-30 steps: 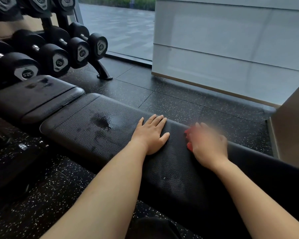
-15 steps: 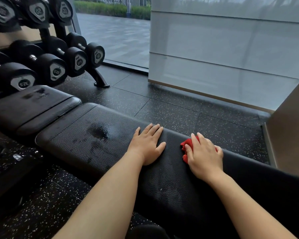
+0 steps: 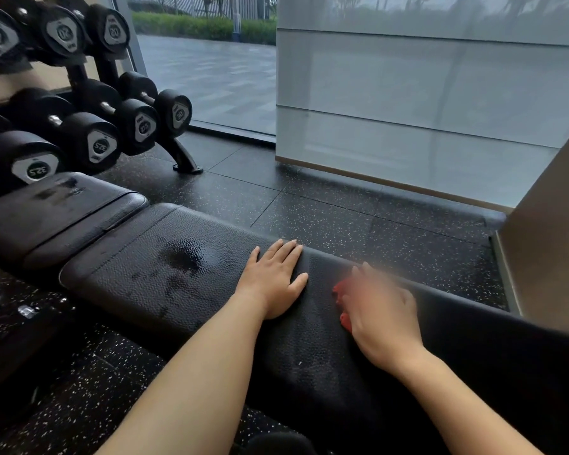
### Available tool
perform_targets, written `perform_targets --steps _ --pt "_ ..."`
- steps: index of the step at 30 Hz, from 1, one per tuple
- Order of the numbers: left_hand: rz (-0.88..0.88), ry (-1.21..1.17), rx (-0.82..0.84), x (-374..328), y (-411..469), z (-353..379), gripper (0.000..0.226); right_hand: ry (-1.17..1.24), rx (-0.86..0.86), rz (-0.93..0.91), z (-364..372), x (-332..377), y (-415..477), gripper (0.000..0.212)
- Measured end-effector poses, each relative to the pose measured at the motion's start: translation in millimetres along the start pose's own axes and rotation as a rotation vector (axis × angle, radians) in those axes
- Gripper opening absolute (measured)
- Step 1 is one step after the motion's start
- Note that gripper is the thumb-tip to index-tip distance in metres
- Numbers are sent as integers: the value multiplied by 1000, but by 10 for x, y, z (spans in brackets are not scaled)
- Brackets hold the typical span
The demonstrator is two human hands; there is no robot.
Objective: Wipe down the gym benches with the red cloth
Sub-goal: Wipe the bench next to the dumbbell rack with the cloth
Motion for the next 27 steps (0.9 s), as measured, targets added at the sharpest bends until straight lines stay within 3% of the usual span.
perform_targets --steps 2,6,13,20,27 --pt "-3 4 -1 1 4 2 63 -2 12 -7 10 9 -21 84" --pt "-9 14 2 -1 1 1 63 9 16 1 -11 2 234 56" --pt "-23 17 13 8 12 4 63 21 -11 -21 -31 64 664 47" --pt "-16 4 -2 -9 -1 -7 62 39 -44 -17 -15 82 631 49" --pt "37 -12 46 52 -374 -13 61 52 16 -49 38 274 -16 57"
Point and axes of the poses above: each hand's wrist, its own y-axis towards the middle knuckle, its own z-axis out of the palm, x = y × z, the point moved 5 cm from there along y, towards the middle knuckle, and after that the axes turned 3 degrees about x, right-handed, at the moved point
